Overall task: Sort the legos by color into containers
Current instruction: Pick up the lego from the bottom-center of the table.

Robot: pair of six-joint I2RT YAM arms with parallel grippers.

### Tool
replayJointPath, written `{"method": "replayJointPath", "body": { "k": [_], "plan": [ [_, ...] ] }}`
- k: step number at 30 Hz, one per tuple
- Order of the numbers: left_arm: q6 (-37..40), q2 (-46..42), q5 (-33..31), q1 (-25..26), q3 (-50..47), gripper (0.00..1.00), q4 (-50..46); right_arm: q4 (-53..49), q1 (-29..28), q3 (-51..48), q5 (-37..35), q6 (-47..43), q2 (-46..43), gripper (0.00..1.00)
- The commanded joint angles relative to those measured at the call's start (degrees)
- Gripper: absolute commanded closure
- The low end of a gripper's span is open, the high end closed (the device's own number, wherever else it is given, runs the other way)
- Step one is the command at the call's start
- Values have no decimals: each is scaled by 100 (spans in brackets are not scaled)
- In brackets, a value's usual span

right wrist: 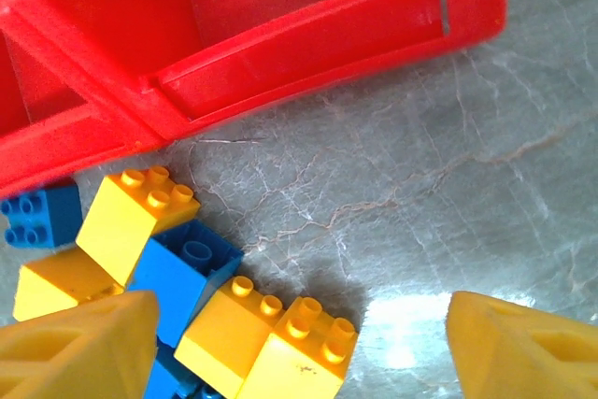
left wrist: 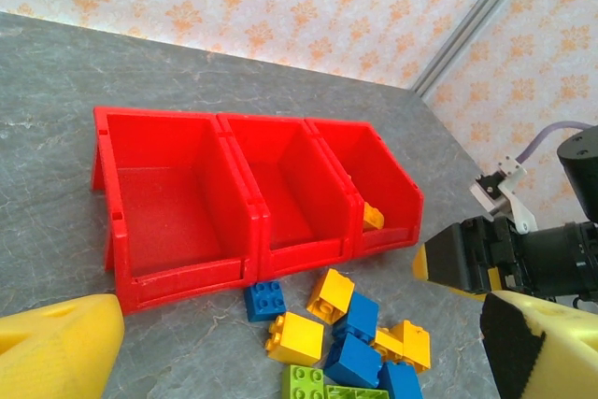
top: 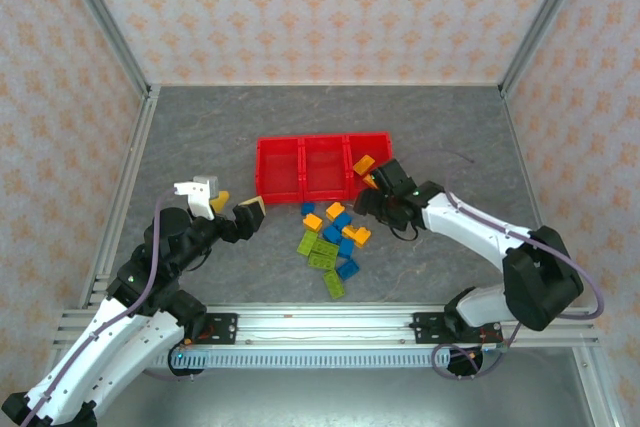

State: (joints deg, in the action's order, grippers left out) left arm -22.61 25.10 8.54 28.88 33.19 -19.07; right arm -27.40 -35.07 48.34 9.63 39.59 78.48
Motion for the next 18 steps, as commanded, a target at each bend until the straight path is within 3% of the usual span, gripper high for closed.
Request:
{"method": "replayJointPath", "body": {
  "k": [1, 18],
  "plan": [
    [5, -101, 61, 40, -41, 1, 66, 120, -247, -156, -402, 918, -11, 25],
    [12, -240, 84, 46, -60, 1, 90, -103, -825, -104, -1064, 1410, 713, 35]
  ]
}}
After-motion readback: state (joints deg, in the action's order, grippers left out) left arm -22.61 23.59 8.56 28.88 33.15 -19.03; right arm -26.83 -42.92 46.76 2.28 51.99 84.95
